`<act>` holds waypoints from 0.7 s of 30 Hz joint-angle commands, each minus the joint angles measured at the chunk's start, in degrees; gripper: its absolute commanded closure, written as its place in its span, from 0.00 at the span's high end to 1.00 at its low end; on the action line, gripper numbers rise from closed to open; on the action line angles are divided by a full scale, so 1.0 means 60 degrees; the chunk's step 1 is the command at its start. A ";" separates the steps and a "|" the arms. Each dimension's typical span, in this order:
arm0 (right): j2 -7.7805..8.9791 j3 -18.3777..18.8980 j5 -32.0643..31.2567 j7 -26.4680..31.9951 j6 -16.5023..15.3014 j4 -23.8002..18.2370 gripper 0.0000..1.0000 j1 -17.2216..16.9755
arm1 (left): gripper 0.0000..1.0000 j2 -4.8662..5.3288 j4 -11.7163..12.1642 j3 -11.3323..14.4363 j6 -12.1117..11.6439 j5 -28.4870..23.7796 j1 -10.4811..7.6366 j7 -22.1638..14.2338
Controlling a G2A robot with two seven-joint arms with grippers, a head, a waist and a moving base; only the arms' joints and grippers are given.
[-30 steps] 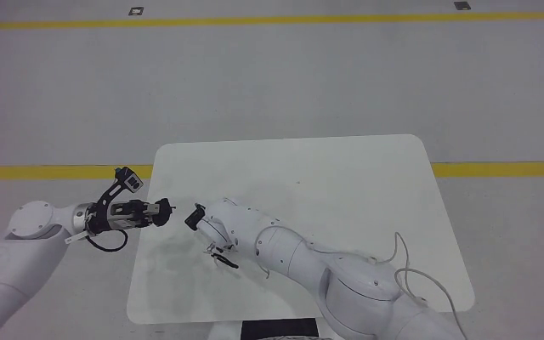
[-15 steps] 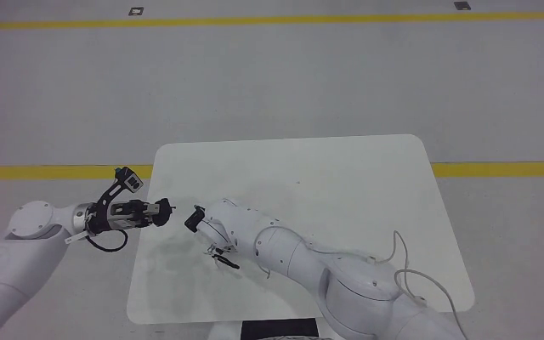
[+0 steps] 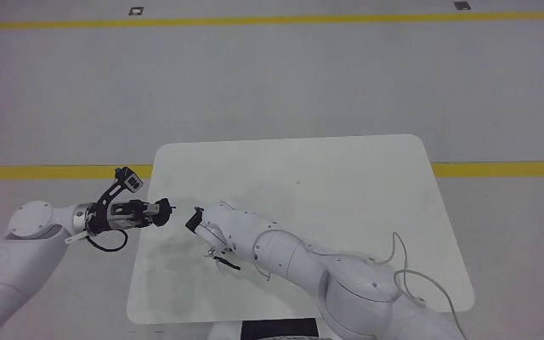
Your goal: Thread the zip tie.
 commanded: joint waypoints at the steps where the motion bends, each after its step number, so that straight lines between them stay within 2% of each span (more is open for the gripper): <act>1: 0.0006 0.0000 -0.0029 0.0014 0.0039 -0.0034 0.00 0.0010 | 0.00 0.0000 0.0000 0.0000 0.0000 0.0000 0.0000 0.0000; 15: 0.0065 0.0005 -0.0148 0.0259 0.0377 -0.0475 0.00 0.0099 | 0.00 0.0000 0.0000 0.0000 0.0000 0.0000 0.0000 0.0000; 21: 0.0145 0.0199 -0.0172 0.0245 0.0316 -0.0788 0.00 0.0075 | 0.00 0.0000 0.0000 0.0000 0.0000 0.0000 0.0000 0.0000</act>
